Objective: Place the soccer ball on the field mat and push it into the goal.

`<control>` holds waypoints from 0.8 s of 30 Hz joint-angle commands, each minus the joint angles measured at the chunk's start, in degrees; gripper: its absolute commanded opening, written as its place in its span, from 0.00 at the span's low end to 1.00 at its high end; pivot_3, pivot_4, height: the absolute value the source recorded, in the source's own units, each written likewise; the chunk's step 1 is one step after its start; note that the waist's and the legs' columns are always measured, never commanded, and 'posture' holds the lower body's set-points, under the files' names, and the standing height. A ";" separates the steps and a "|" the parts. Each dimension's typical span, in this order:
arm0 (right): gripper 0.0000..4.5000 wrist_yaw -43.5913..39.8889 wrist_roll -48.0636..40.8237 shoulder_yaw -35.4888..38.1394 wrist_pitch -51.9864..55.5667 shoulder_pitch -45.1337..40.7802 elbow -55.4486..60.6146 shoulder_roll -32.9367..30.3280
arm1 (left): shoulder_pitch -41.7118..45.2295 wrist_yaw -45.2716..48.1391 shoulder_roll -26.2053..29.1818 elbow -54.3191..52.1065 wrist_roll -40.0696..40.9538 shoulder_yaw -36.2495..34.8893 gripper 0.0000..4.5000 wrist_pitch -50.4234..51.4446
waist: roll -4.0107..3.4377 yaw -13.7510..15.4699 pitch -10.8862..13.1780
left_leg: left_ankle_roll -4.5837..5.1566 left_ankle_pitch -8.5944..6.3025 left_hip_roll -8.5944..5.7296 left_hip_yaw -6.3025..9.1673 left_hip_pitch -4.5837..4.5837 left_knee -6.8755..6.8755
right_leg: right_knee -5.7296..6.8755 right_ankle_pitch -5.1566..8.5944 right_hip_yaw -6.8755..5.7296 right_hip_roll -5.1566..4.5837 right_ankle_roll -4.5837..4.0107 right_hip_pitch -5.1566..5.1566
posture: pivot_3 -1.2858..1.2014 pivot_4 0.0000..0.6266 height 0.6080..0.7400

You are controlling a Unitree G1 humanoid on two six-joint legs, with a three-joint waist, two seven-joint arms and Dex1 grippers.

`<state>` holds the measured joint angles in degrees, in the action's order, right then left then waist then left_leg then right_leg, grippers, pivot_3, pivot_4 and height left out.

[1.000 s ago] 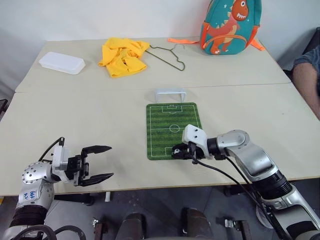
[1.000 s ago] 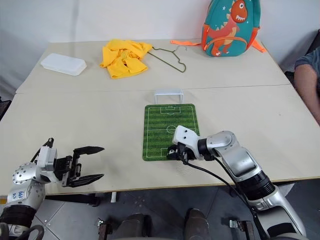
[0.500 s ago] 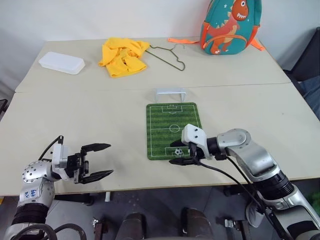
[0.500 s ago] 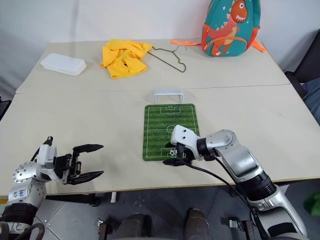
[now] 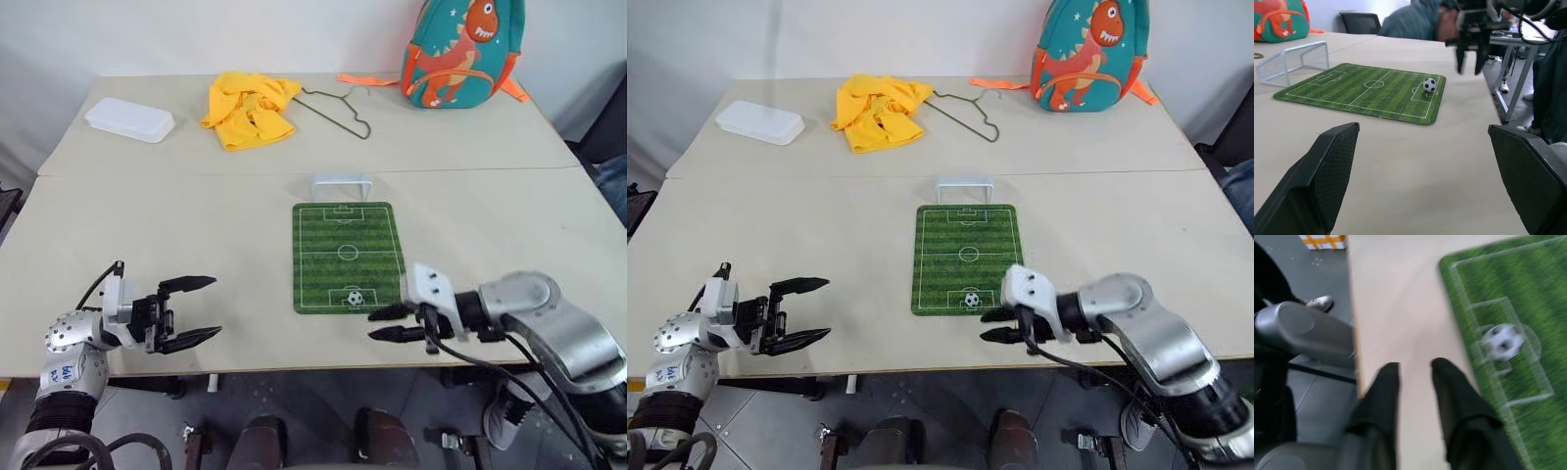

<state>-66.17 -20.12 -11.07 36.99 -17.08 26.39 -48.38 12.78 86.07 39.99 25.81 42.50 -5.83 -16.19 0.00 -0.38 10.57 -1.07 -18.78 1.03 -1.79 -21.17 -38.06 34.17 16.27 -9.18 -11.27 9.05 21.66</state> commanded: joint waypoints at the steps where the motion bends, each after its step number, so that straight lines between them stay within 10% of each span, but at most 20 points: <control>1: 0.00 1.55 0.93 -1.17 -2.98 -0.99 -1.47 2.37 | 0.19 6.43 0.42 -0.21 0.84 0.21 1.00 -0.35 | 0.01 -0.07 0.00 | 0.00 0.00 0.01 -0.01 0.02 0.00 | 0.00 0.00 0.02 0.00 0.00 0.00 | 0.52 0.24 1.00; 16: 0.00 0.66 11.13 -8.42 -16.64 -13.84 -26.11 10.32 | -1.71 6.43 1.18 -2.09 1.28 -0.66 1.00 0.08 | 0.01 0.09 0.00 | 0.02 -0.01 0.02 -0.01 0.00 0.00 | 0.00 -0.01 0.01 0.03 0.00 0.01 | 0.52 0.24 1.00; 24: 0.00 10.77 10.30 0.23 -17.98 -23.71 -32.83 16.71 | -2.61 6.43 0.65 -2.59 0.86 -3.12 1.00 0.23 | 0.01 -1.11 0.00 | 0.00 0.04 0.06 -0.03 0.01 -0.09 | 0.17 -0.04 0.07 0.04 -0.04 0.06 | 0.52 0.24 1.00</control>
<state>-54.93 -6.86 -13.29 17.59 -41.15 -11.34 -31.55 10.65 86.07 40.46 24.84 42.66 -7.31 -16.09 0.01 -1.49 10.57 -1.09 -18.75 1.12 -1.79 -21.16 -38.10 34.35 16.24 -9.15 -11.20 9.01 21.72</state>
